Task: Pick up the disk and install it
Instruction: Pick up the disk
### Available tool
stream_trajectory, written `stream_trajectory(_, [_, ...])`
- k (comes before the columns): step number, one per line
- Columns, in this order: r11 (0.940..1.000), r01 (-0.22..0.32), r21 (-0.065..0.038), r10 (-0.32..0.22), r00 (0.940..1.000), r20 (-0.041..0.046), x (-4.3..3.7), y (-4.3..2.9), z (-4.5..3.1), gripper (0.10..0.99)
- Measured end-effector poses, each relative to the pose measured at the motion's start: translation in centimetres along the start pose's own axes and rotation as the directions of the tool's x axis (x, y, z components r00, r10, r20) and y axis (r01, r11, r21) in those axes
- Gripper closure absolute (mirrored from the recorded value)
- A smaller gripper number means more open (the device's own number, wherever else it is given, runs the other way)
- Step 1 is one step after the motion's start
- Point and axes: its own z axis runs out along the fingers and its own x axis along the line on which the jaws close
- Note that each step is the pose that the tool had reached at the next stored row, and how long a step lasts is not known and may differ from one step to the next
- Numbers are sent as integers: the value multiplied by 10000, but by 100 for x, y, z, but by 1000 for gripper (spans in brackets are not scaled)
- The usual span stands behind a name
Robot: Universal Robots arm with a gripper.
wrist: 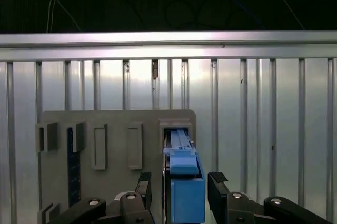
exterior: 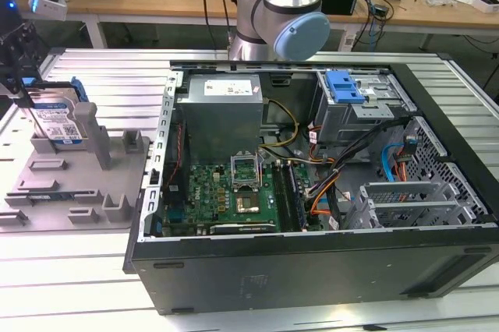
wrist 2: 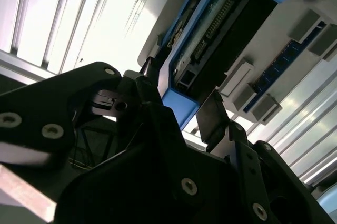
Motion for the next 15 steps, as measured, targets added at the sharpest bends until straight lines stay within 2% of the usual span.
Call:
stream_trajectory(1, [10000,0,0,0,10000,0,0,0,5,612])
stream_trajectory(3, [10000,0,0,0,10000,0,0,0,12,612])
stream_trajectory(4, [10000,1,-1,-1,10000,0,0,0,17,678])
stream_trajectory(13, [10000,1,0,-1,10000,0,0,0,26,678])
stream_trajectory(15, [10000,0,0,0,10000,0,0,0,26,722])
